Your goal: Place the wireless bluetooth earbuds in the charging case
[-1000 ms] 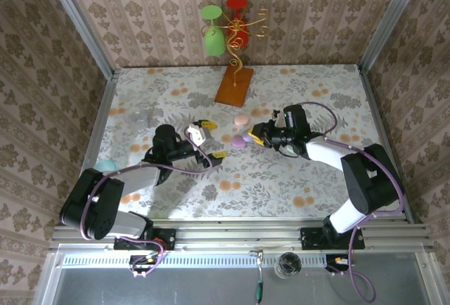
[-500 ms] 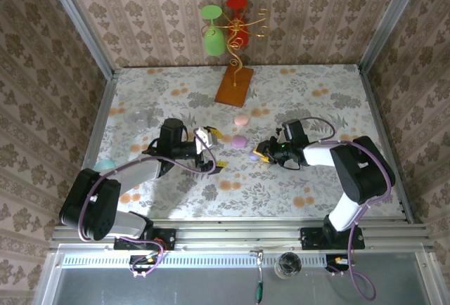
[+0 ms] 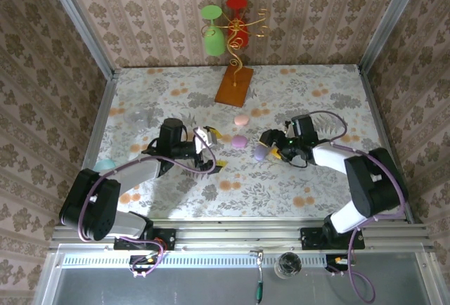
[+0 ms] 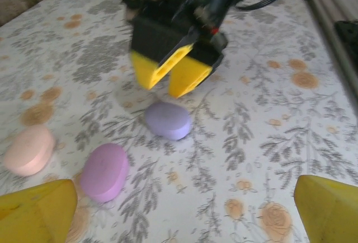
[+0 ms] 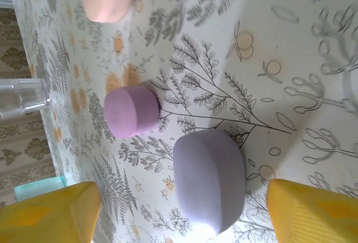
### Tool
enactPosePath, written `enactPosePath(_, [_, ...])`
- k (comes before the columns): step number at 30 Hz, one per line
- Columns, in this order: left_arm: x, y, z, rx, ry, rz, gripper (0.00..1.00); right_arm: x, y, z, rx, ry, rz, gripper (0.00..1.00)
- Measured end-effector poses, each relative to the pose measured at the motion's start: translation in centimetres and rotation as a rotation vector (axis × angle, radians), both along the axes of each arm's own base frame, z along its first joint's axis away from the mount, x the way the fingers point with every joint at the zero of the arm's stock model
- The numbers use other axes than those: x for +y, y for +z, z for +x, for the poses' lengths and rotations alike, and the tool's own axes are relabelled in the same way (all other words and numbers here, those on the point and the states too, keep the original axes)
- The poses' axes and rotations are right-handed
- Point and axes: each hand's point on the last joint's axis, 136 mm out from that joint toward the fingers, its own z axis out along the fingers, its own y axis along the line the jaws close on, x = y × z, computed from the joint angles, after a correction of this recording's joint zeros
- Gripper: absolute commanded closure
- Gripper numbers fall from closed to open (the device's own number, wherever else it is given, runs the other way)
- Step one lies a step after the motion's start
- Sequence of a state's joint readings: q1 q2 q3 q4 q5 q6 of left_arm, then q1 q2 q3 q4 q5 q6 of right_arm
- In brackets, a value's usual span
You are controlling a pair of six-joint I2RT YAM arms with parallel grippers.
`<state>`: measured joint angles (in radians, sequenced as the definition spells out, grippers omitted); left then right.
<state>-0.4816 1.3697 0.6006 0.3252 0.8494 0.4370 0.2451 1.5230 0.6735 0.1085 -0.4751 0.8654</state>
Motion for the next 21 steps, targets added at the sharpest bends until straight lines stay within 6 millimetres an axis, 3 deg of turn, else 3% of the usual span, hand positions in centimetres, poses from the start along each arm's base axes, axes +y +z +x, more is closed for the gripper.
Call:
enactPosePath(2, [1.0, 0.6, 1.5, -0.020, 0.084, 0.000, 0.00, -0.8, 1.3, 0.1, -0.041, -0.001, -0.049, 0.11])
enactPosePath(6, [5.0, 2.1, 5.0, -0.089, 0.336, -0.014, 0.00, -3.1, 5.1, 1.0, -0.196, -0.012, -0.221, 0.02])
enactPosePath(9, [8.3, 2.9, 6.9, -0.129, 0.524, -0.012, 0.00, -5.6, 8.3, 2.0, -0.351, -0.051, -0.388, 0.00])
enactPosePath(12, [11.5, 2.8, 8.3, -0.151, 0.688, 0.005, 0.00, -8.3, 10.1, 2.8, -0.466, -0.094, -0.574, 0.00])
enactPosePath(16, [16.2, 1.5, 9.7, -0.147, 0.901, 0.050, 0.00, -11.4, 9.1, 3.8, -0.544, -0.135, -0.807, 0.00])
enactPosePath(21, [20.3, -0.8, 10.3, -0.121, 1.083, 0.107, 0.00, -14.3, 3.8, 3.8, -0.501, -0.113, -0.973, 0.00])
